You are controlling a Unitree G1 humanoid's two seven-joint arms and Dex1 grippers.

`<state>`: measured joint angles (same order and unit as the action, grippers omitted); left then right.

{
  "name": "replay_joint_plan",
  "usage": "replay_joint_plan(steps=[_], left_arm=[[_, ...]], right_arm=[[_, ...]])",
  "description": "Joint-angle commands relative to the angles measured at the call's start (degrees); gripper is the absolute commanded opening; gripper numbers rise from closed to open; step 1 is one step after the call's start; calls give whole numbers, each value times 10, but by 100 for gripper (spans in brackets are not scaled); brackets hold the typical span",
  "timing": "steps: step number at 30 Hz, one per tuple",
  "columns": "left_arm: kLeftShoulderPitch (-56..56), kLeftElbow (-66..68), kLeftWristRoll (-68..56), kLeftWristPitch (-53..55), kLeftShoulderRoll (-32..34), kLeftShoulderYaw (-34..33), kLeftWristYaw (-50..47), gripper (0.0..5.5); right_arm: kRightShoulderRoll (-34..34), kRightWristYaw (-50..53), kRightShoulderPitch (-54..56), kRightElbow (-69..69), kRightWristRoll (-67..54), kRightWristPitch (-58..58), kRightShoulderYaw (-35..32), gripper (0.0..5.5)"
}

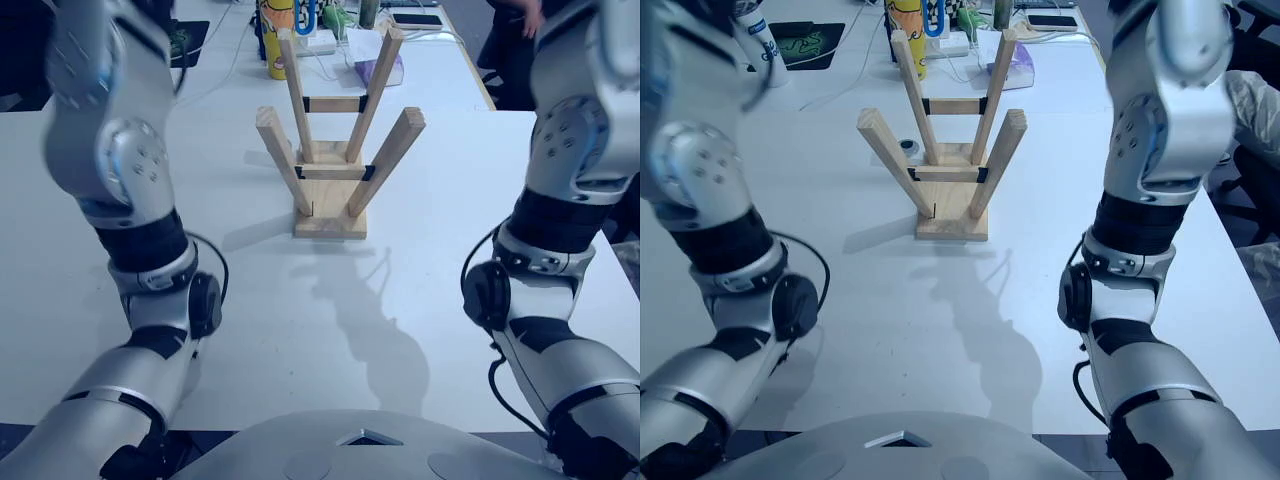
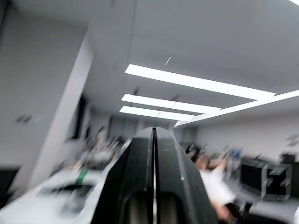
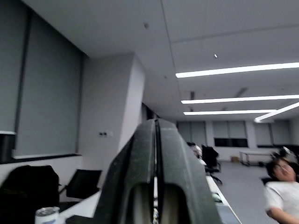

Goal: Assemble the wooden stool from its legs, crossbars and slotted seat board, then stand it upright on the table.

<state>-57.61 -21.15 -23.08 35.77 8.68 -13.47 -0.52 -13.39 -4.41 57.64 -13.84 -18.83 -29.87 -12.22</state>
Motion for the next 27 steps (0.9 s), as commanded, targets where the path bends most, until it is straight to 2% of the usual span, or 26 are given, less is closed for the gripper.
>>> replay_joint_plan(steps=[1, 3, 5, 8, 11, 15, 23, 25, 27], left_arm=[[125, 43, -2, 59, -54, 54, -16, 2], [207, 100, 23, 47, -68, 107, 1, 2], [270, 178, 57, 14, -74, 150, 16, 2], [309, 246, 79, -37, -83, 172, 38, 2], [286, 232, 72, -65, -89, 166, 49, 2], [218, 205, 59, -94, -85, 119, 41, 2], [67, 114, 21, -94, -41, 36, 17, 2], [63, 103, 16, -79, -32, 36, 21, 2], [94, 103, 22, -61, -29, 59, 34, 2]], right_arm=[[20, -43, -143, 25, -13, -75, 78, 0], [-4, -72, -208, 72, 21, -90, 141, 0], [-17, -76, -240, 132, 45, -121, 166, 0], [-16, -71, -243, 155, 47, -114, 149, 0], [-15, -71, -225, 155, 46, -101, 139, 0], [-1, -56, -184, 144, 38, -71, 111, 0], [22, 4, -62, 61, -15, 30, -8, 0], [20, 2, -52, 56, -22, 36, -15, 0], [17, -15, -81, 60, -15, 26, 8, 0]])
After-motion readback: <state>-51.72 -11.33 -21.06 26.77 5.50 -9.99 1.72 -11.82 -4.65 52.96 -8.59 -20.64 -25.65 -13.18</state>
